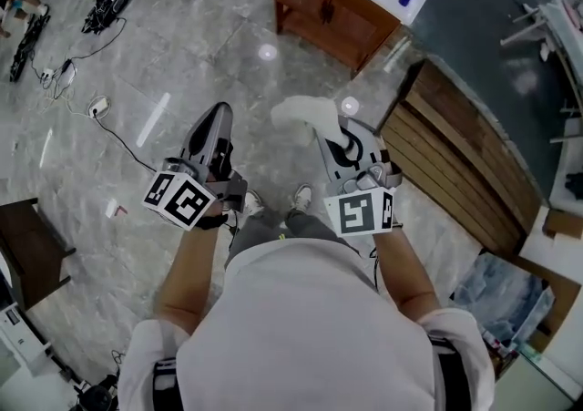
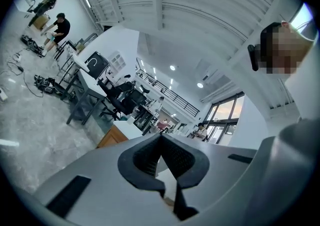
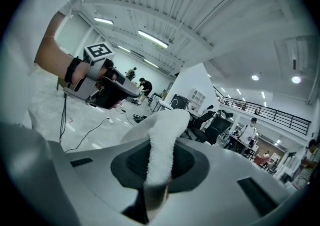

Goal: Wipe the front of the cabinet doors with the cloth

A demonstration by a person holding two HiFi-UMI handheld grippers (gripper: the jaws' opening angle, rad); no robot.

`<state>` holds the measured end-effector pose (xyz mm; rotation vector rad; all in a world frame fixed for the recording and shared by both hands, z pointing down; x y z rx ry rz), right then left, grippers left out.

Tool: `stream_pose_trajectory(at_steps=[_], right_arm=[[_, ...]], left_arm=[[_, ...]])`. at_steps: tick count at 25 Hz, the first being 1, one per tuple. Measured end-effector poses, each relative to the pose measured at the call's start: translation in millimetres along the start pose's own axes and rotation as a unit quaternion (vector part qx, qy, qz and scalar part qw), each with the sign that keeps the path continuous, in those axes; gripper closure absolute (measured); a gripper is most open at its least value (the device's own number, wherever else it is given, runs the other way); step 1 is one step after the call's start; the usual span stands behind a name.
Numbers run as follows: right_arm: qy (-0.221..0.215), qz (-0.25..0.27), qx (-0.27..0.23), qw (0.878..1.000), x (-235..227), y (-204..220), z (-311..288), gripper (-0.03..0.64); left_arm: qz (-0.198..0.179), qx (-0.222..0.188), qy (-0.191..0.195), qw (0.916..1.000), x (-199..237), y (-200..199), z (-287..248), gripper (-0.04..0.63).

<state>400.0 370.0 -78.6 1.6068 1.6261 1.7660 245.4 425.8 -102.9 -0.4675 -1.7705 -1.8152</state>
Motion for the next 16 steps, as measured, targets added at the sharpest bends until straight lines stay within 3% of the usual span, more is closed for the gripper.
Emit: stream_pose_trajectory(at_steps=[7, 16], right_arm=[[-0.022, 0.005, 0.013, 1.000, 1, 37, 18, 0.546], [-0.020, -0.008, 0.009, 1.000, 9, 27, 18, 0.546]], left_arm=[[-0.011, -0.005, -0.002, 0.9999, -23, 17, -18, 0.578], [-0.004, 0.020, 0.005, 0.9998, -30, 34, -12, 0.578]])
Point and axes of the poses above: the fingertips, and each gripper's own axes: z backward along the fingers, x to its left, y out of its underside, the point moved 1 cm from there along z, backward along the fingers, and after that the axes turned 7 degrees about y, right-handed, at the moved point
